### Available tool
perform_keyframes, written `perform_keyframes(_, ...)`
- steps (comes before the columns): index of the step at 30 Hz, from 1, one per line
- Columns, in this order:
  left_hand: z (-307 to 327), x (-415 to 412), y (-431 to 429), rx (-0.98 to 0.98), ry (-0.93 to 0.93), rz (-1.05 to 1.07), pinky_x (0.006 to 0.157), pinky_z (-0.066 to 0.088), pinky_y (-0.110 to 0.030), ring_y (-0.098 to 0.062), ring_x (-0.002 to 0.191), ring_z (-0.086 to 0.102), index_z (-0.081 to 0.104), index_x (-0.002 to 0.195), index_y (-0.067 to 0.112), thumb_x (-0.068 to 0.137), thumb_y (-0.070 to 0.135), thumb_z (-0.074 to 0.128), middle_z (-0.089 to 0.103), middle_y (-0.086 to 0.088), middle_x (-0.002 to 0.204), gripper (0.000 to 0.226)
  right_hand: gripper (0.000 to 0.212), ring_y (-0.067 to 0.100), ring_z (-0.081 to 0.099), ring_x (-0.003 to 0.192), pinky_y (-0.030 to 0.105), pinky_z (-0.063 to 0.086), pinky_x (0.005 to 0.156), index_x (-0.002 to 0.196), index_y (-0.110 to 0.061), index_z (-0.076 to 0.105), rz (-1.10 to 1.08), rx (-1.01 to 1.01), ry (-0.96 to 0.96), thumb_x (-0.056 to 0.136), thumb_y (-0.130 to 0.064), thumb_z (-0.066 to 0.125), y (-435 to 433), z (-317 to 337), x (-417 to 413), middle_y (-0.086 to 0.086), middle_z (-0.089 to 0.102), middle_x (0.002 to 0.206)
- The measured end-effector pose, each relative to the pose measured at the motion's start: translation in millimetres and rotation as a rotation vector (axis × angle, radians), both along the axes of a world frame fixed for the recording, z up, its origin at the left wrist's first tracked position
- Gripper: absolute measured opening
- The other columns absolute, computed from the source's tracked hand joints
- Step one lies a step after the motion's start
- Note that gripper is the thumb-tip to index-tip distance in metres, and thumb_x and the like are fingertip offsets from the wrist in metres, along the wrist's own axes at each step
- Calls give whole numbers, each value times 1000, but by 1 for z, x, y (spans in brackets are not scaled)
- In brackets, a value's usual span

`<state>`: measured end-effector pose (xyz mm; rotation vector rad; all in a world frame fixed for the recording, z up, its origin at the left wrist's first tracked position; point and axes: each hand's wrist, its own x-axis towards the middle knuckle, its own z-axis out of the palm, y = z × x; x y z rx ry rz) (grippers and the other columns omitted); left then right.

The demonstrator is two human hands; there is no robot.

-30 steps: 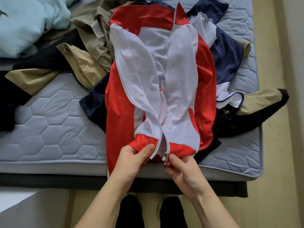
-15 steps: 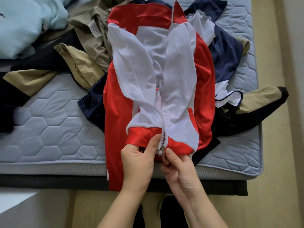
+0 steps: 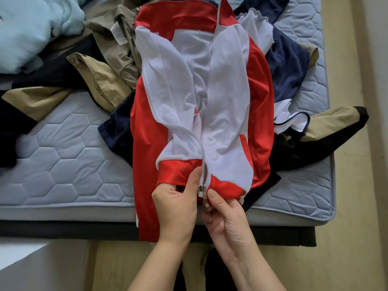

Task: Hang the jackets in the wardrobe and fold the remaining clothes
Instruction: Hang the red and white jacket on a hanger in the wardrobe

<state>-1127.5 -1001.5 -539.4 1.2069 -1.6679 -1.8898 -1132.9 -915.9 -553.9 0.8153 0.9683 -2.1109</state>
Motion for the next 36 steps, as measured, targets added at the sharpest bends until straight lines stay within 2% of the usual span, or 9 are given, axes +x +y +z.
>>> perform_keyframes(9,-7,3,4,-109,-19,-30,52,48,-25,-8,53,57,63,63,2,73,28,74,67,-10,61,30,58,5,47,51,17,33,41,90,-9,68,-93,12,-99,39,-20,95,-4,7,2,1,60,67)
perform_keyframes(14,-12,4,3,-60,-75,-99,49,48,-26,-10,49,59,64,62,4,77,25,74,67,-10,59,27,30,3,43,47,15,31,39,91,-10,58,-186,115,-164,64,-7,70,-8,13,-2,-2,59,65)
perform_keyframes(17,-15,6,-5,-65,-115,-275,59,53,-38,-24,56,63,69,69,8,77,34,77,70,-12,65,29,21,3,44,47,13,32,40,85,-12,59,-202,149,-148,67,-4,67,-5,13,-8,-1,60,66)
perform_keyframes(20,-18,6,-15,-99,-154,-387,61,53,-38,-26,62,66,70,69,9,80,28,74,71,-9,66,23,18,4,47,48,14,37,42,84,-11,60,-170,208,-128,70,-4,68,-2,6,-11,1,59,69)
perform_keyframes(23,-26,8,-19,-160,-256,-453,55,48,-45,-33,53,57,65,66,-2,76,49,68,64,-21,62,52,11,6,50,49,17,37,42,82,-10,55,-5,282,-191,84,-4,64,3,3,-13,3,61,69)
perform_keyframes(26,-26,16,-21,-200,-391,-518,48,35,-38,-12,44,39,54,58,-5,83,43,67,50,-13,48,55,18,8,49,43,19,34,39,87,-8,61,434,457,-221,96,-23,54,12,16,-20,1,64,62)
perform_keyframes(28,-22,21,-23,-165,-431,-541,51,36,-38,-16,46,40,54,60,-5,84,41,66,49,-13,49,53,31,8,47,39,20,34,39,80,-9,61,710,676,-51,96,-34,51,19,23,-23,-2,62,53)
perform_keyframes(31,-16,21,-28,-66,-448,-534,62,48,-45,-34,63,60,65,73,-6,68,61,59,65,-20,66,68,29,5,53,52,23,44,55,76,-17,62,903,968,376,83,-44,67,22,35,-21,-5,61,59)
perform_keyframes(36,-7,16,-37,-47,-482,-583,69,51,-50,-38,72,65,67,75,-8,64,59,59,67,-22,70,68,10,10,58,79,32,49,74,84,-24,60,1151,1093,609,85,-33,65,11,42,-18,-12,60,76)
